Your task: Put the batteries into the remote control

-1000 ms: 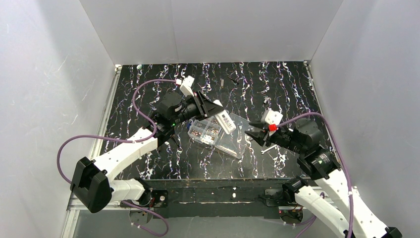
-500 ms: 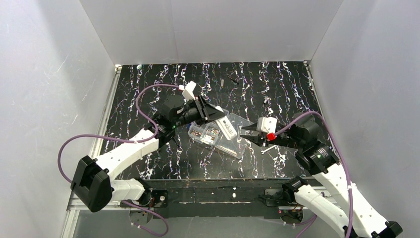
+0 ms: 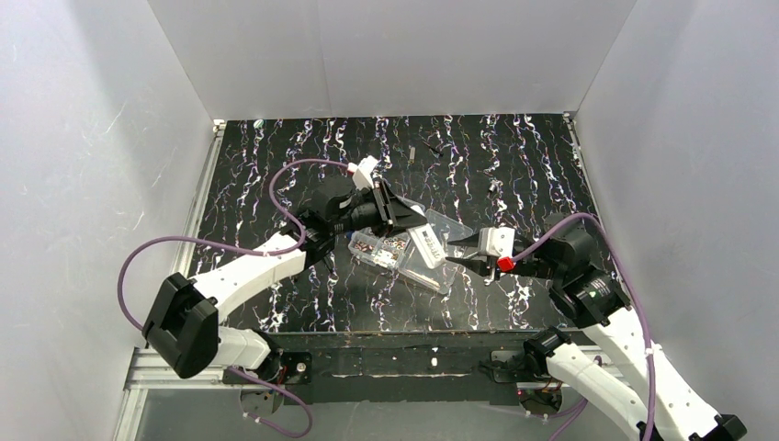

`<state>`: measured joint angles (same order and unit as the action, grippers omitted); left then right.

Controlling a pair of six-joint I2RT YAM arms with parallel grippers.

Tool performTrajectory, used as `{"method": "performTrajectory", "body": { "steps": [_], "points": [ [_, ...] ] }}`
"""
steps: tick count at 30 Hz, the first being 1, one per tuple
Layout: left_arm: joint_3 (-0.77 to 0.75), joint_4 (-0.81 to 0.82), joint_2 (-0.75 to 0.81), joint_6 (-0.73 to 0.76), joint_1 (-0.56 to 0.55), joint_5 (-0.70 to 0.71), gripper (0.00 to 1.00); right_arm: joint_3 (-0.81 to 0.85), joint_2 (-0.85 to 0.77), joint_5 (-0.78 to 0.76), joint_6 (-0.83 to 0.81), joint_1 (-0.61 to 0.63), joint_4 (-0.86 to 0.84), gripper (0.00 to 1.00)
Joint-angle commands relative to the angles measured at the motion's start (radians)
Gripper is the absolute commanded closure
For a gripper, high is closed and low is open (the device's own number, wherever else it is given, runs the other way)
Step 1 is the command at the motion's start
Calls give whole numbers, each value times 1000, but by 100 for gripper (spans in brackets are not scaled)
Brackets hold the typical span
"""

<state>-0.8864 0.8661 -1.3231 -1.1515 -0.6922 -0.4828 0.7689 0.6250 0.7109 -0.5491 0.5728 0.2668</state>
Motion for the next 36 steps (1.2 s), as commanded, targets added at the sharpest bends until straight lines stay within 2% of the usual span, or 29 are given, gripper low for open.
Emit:
{"method": "performTrajectory", "body": {
  "steps": [1, 15, 25, 36],
  "points": [
    [-55, 104, -19, -49, -11, -84, 100, 35, 4, 57, -44, 9, 64, 61],
    [-79, 96, -66, -74, -39, -125, 100, 12, -2, 19, -59, 17, 98, 62],
    [-127, -118, -71, -49, -43, -152, 100, -2, -39, -21, -64, 18, 137, 62],
    [-132, -91, -91, -67, -52, -161, 100, 16, -13, 13, -102, 18, 160, 62]
  ]
}}
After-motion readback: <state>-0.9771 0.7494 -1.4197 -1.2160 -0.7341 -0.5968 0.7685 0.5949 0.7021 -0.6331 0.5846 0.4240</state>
